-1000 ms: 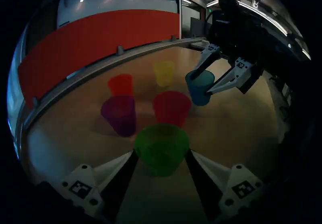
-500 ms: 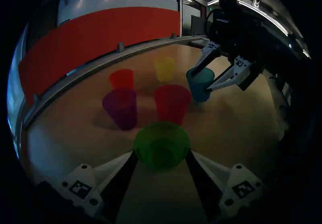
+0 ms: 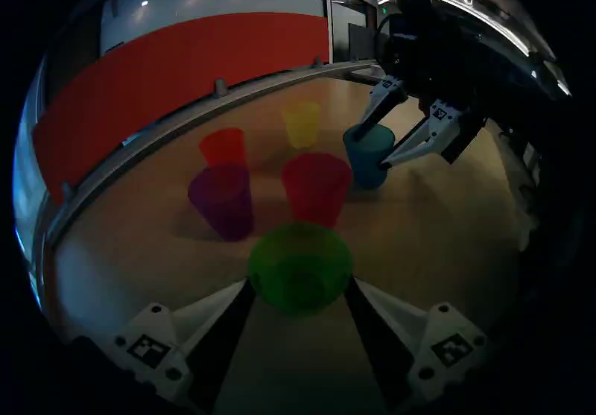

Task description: Pour water

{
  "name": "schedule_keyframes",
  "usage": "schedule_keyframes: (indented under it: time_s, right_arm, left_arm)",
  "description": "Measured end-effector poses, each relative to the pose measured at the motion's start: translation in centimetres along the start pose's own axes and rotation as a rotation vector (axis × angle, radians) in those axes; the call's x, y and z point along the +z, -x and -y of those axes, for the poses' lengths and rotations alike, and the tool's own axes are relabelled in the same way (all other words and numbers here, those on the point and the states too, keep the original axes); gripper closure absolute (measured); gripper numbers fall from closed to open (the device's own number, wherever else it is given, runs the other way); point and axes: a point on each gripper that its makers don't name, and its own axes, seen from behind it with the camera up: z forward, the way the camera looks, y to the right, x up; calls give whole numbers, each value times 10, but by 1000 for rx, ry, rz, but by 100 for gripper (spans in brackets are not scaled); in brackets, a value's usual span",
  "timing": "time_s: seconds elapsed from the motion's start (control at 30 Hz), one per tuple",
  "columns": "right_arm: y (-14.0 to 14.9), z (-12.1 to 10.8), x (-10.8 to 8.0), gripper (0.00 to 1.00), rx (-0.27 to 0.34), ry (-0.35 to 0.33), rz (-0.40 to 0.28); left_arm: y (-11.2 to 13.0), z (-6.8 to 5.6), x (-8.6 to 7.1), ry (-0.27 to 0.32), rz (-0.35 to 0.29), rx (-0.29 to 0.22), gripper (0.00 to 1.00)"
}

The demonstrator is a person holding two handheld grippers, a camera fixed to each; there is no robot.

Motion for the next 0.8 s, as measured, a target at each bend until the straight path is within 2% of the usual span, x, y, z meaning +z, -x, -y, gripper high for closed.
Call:
schedule_keyframes:
  time_s: [0.2,0.4,0.5,0.67,0.8]
  right_arm:
    - [5,0,-3,8,8,-2,6]
    - [13,2,-6,8,3,1,19]
    - [16,3,-6,7,-1,4,24]
    - [21,5,-10,4,0,4,28]
    - [25,5,-16,0,5,13,27]
  left_arm:
    - [8,4,3,-26,44,25,15]
    - [11,-1,2,-6,56,-2,15]
    - [15,-1,2,-13,66,-13,15]
    - [21,4,0,-43,85,0,15]
    - [27,1,-5,-44,93,7,15]
